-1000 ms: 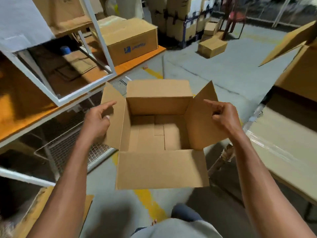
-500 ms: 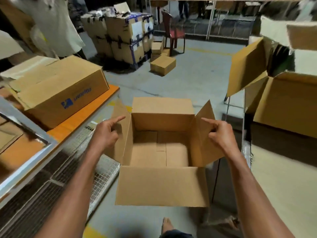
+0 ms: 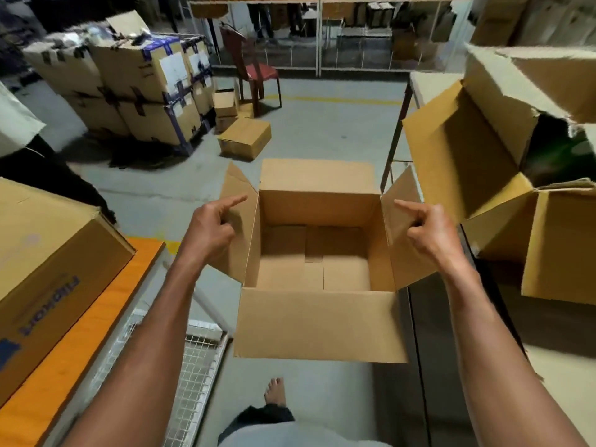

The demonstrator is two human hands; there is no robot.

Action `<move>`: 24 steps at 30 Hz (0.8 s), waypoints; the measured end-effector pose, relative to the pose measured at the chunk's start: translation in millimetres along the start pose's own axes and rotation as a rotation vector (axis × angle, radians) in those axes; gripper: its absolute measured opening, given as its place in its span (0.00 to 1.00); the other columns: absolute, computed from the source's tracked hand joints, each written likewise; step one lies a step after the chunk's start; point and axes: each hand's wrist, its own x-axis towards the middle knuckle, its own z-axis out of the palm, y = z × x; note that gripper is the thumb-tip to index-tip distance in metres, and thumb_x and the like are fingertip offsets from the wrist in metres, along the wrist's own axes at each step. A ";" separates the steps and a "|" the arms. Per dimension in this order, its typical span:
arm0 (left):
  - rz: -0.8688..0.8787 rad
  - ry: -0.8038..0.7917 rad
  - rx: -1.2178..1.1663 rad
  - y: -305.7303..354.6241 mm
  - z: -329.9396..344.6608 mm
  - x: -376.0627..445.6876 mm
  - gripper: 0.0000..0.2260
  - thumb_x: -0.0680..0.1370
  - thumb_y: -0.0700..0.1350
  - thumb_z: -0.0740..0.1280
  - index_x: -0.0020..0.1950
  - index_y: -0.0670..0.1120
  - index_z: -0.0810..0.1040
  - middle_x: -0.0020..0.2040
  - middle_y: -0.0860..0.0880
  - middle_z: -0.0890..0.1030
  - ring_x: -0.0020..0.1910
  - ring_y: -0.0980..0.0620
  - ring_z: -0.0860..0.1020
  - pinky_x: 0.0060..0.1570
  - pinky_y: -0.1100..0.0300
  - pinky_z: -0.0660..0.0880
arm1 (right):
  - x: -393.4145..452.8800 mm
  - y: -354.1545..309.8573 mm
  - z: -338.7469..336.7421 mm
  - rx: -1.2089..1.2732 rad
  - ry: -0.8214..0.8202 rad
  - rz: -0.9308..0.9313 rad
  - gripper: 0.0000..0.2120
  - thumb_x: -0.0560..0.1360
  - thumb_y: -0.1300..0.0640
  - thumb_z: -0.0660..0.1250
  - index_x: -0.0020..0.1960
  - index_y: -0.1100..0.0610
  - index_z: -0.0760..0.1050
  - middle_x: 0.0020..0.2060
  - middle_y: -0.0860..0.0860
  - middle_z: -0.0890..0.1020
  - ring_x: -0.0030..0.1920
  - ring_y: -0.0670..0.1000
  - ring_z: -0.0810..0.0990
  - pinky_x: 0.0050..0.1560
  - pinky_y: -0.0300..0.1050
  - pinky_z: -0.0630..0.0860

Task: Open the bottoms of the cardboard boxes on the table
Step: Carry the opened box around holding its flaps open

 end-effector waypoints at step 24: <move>0.388 -0.444 0.030 34.8 116.4 501.5 0.31 0.77 0.27 0.60 0.73 0.55 0.73 0.51 0.42 0.83 0.49 0.45 0.81 0.44 0.61 0.78 | 295.7 -59.6 77.2 0.027 0.384 0.488 0.29 0.76 0.74 0.63 0.71 0.50 0.74 0.70 0.51 0.75 0.36 0.38 0.68 0.31 0.30 0.67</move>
